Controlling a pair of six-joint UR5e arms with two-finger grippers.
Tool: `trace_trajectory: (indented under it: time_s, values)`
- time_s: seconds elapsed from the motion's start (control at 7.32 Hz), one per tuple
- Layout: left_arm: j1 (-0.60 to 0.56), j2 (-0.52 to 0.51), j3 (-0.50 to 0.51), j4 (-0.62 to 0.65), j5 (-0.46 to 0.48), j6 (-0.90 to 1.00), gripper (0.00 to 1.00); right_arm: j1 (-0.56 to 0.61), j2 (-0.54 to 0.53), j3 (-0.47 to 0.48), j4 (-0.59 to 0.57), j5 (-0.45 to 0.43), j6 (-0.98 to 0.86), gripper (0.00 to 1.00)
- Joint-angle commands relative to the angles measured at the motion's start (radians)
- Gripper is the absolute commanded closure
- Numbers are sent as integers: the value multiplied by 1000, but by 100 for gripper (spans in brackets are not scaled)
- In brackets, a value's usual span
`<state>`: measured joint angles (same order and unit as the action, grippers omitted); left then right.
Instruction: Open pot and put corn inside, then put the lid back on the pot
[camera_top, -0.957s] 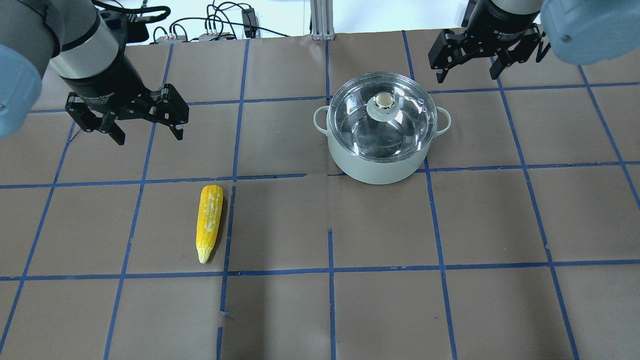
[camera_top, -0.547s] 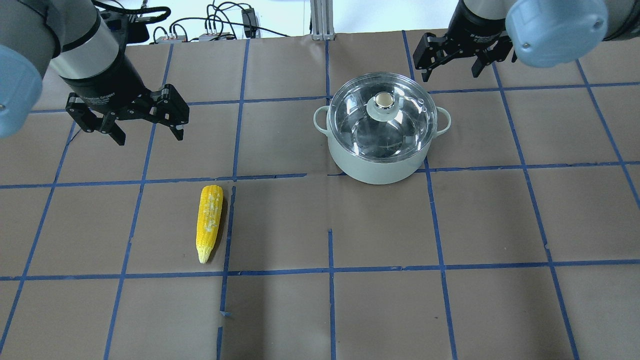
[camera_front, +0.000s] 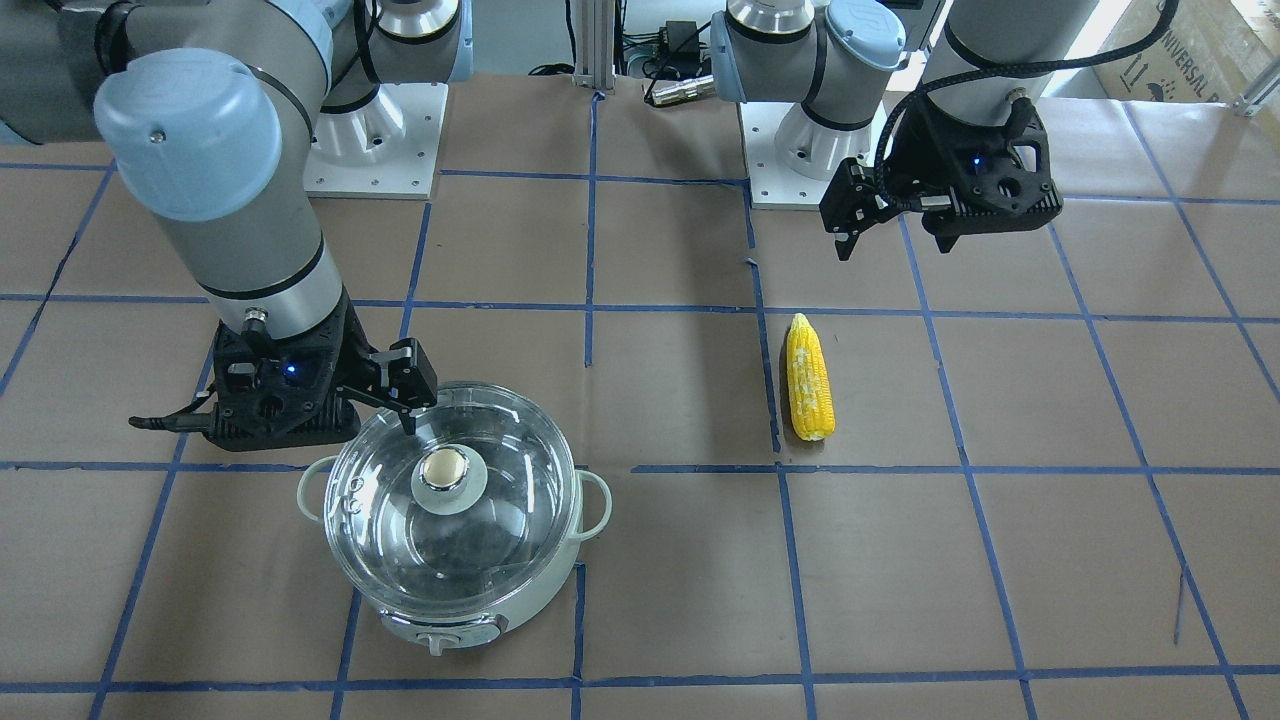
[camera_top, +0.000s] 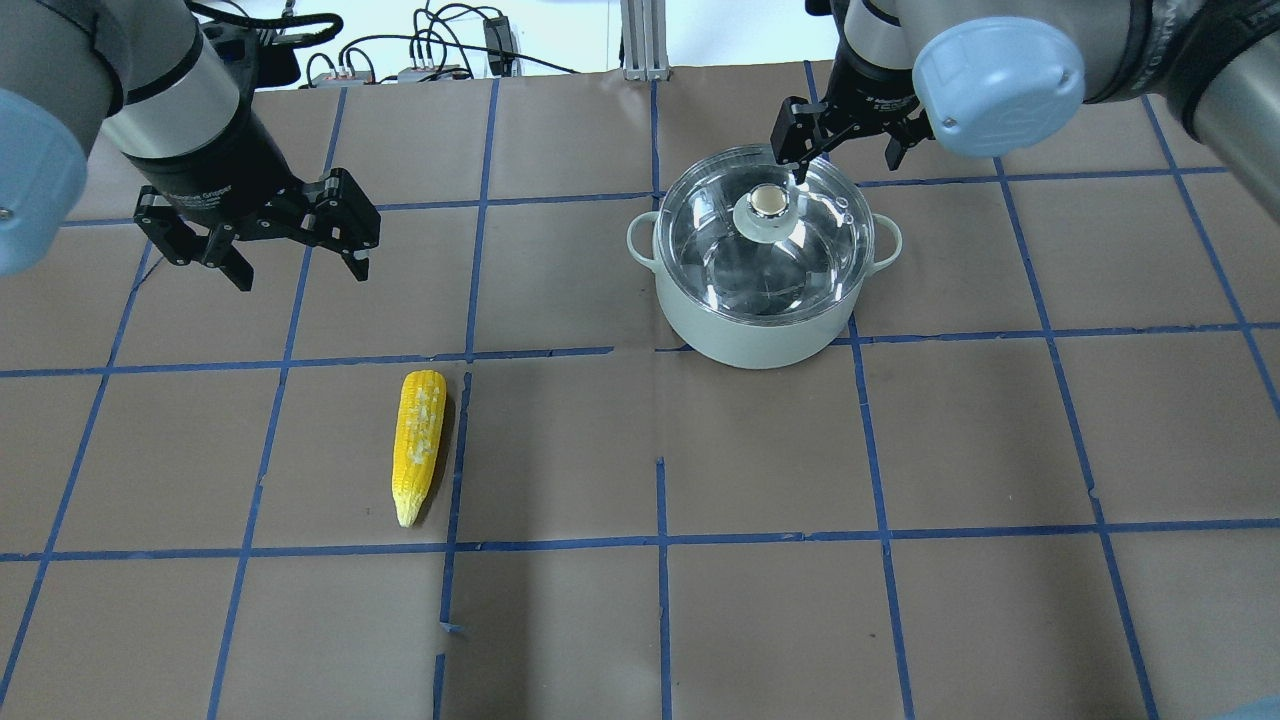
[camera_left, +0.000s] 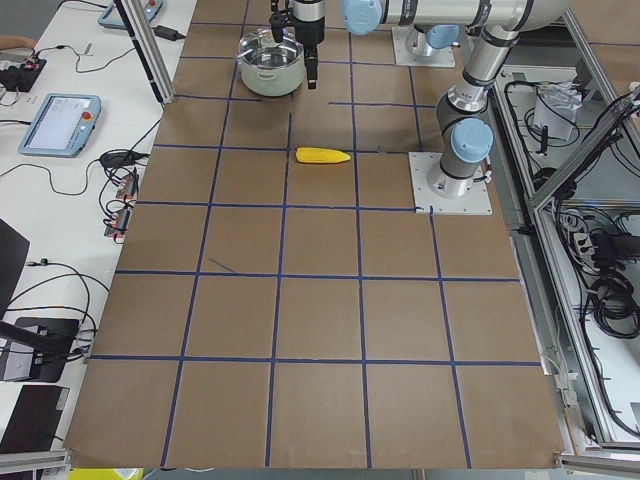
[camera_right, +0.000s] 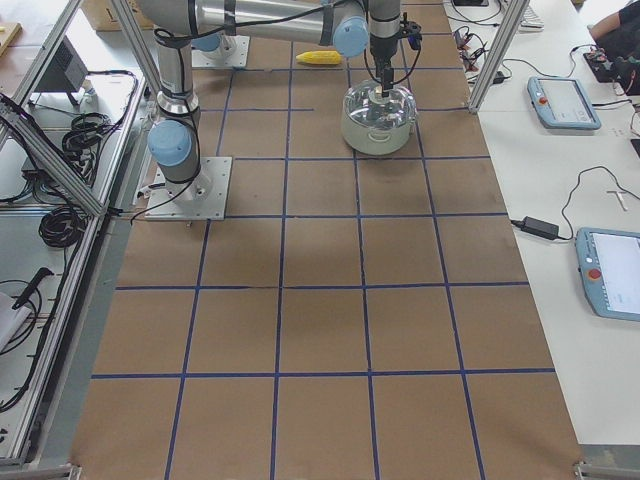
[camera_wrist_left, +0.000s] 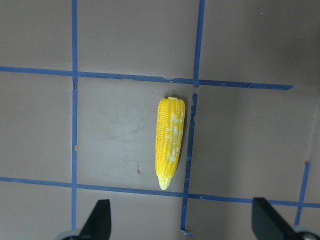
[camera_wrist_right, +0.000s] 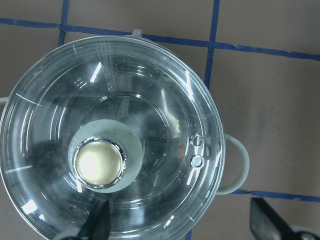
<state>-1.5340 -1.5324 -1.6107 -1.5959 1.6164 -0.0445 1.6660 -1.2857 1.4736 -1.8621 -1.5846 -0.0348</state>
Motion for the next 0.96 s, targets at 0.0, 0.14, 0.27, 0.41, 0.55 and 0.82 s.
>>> trace_trajectory:
  time_s: [0.0, 0.14, 0.27, 0.41, 0.55, 0.82]
  values:
    - [0, 3, 0, -1, -1, 0, 0, 32, 17, 1, -5, 11, 7, 3]
    - [0, 1, 0, -1, -1, 0, 0, 53, 28, 1, -6, 11, 10, 3]
    - [0, -3, 0, -1, -1, 0, 0, 66, 40, -1, -8, 11, 13, 4]
    - [0, 1, -2, -1, -1, -2, 0, 66, 49, -1, -14, 9, 9, 5]
    - [0, 8, -3, 1, -3, -5, 0, 67, 61, -1, -20, 11, 10, 5]
    - [-2, 18, -8, 1, -3, -2, 0, 67, 71, -3, -22, 11, 7, 6]
